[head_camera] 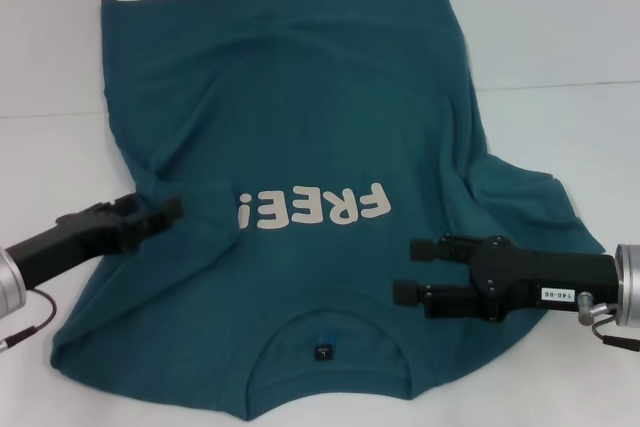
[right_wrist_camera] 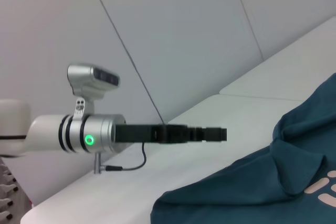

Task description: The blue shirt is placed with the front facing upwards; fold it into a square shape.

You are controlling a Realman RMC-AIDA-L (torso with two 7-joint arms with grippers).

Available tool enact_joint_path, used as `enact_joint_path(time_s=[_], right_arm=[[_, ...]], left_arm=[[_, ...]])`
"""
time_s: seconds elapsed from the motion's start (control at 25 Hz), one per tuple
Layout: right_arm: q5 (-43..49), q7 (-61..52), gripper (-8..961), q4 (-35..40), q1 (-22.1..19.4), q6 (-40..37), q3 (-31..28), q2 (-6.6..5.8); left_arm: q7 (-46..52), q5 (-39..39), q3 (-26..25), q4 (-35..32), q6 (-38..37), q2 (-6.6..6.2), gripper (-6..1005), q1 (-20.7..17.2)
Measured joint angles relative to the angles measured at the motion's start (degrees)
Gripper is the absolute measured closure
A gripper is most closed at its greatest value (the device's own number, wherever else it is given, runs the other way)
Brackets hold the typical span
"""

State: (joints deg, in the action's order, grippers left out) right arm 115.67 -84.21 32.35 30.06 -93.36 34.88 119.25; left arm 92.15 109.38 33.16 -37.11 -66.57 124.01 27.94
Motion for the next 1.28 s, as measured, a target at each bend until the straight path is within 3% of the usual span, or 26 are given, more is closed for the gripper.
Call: enact_joint_path(time_s=[0.16,0.36,1.28], right_arm=[[0.0,-0.5,40,0.0,0.0,-0.1,0.0,0.01],[0.2,-1.3,40,0.1,0.0,-0.1,0.0,0.06],[0.1,-1.9,41,0.0,0.4,0.1,0.0,0.12]], left_arm=[[-6.6,0.4,0.0,1.6,3.1,0.0,148,0.1],[-11.8,0.4,1.0,3.3,7.2,0.0,78,0.6],[-16.2,0.4,10.7,5.5,18.6,0.36,84,2.9]])
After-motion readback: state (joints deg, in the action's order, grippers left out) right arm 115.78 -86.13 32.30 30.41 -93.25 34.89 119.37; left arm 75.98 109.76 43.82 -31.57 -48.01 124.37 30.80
